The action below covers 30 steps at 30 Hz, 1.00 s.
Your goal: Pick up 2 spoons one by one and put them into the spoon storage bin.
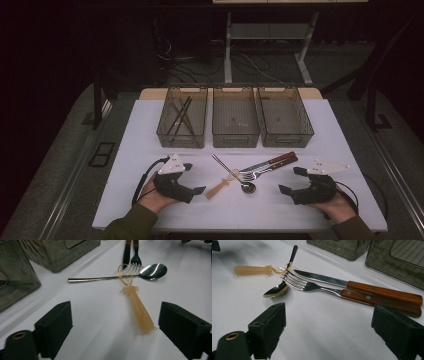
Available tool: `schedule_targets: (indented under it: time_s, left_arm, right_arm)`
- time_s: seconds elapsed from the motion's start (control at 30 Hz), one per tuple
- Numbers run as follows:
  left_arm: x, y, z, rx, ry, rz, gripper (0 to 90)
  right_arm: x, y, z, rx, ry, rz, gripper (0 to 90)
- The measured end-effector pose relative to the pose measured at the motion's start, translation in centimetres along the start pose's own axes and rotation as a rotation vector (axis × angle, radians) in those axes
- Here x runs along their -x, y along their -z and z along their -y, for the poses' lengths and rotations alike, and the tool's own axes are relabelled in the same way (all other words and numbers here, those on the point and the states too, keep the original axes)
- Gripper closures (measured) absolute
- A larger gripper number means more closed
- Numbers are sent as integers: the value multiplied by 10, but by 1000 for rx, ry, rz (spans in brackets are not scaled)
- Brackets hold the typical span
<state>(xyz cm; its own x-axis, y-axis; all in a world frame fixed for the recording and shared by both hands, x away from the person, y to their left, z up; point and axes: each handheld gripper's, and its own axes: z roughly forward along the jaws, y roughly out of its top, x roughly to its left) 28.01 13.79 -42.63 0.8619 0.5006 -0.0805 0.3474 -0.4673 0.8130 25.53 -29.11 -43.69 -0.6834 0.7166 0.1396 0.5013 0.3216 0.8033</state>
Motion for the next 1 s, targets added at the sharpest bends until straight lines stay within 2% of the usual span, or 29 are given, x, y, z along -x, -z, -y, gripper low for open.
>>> schedule_targets:
  time_s: [0.23,0.4,0.67,0.87,1.0]
  left_arm:
    - [8,-14,-13,-21,-6,0,209]
    - [14,-23,-19,-41,-18,20,283]
    - [19,-40,-25,-79,-15,48,412]
    - [21,-49,-27,-118,-13,54,507]
    - [24,-54,-27,-148,-18,38,559]
  right_arm:
    - [0,-1,0,1,6,8,124]
    - [0,-2,0,1,8,13,124]
    - [0,-1,-1,5,6,14,124]
    - [1,-1,-1,3,4,18,124]
    - [1,-1,-1,6,4,16,124]
